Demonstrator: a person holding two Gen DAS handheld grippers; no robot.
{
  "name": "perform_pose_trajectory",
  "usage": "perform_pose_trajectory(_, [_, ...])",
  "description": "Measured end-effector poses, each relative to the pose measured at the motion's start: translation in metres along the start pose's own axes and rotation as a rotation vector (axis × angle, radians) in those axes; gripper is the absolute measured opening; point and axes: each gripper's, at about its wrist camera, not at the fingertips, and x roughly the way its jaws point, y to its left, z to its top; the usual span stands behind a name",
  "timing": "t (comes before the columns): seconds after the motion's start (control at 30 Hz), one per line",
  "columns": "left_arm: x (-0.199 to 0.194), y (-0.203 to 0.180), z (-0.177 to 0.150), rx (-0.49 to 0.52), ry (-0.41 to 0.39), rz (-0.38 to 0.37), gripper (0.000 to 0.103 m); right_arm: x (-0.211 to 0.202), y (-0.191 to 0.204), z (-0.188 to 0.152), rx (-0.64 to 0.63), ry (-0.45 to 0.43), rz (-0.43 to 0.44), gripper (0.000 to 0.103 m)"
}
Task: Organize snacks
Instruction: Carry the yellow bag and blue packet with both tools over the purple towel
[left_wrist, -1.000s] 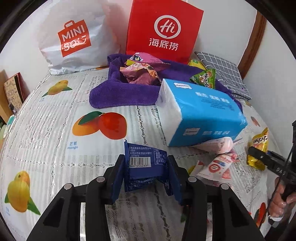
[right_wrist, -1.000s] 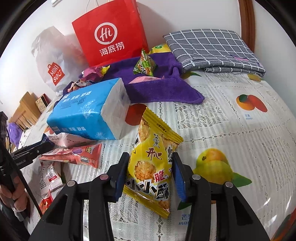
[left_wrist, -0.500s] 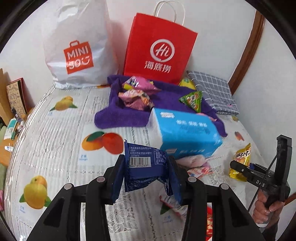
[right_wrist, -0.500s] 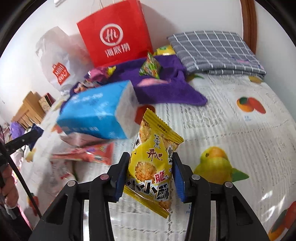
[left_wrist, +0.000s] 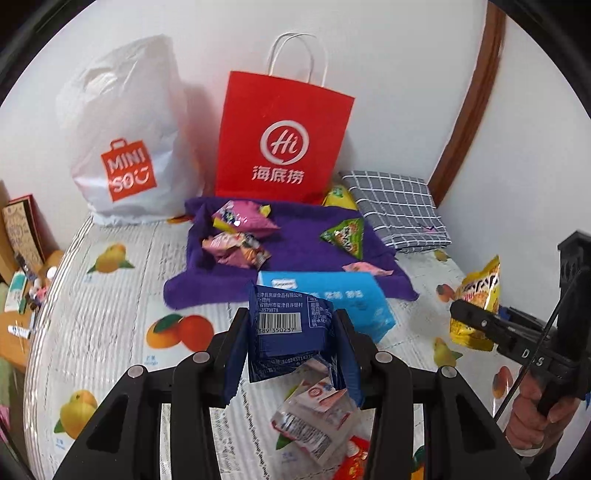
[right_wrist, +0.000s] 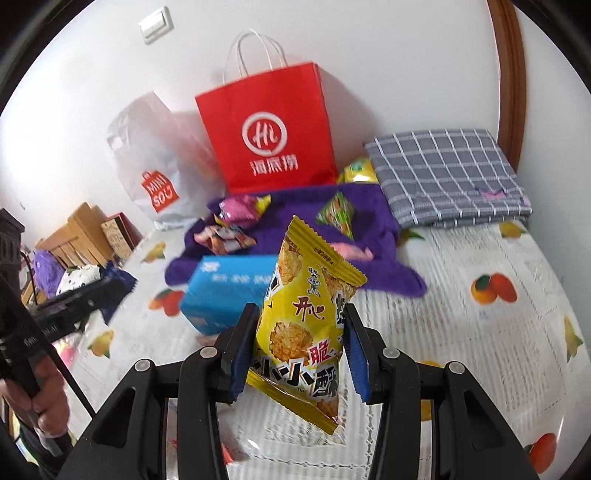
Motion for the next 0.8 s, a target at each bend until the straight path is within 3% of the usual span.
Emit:
perform_pose_trajectory(0.37, [-0.008, -0.008, 0.019, 0.024, -0.024, -0.015, 0.043, -0.017, 0.009, 0.034, 0.034, -0.040, 0.019, 0.045])
perform_pose_trajectory(0.8, [-0.009, 0.001, 0.053, 0.041, -0.041, 0.007, 0.043, -0.009, 0.019, 0.061, 0.033, -0.057, 0.010, 0.045])
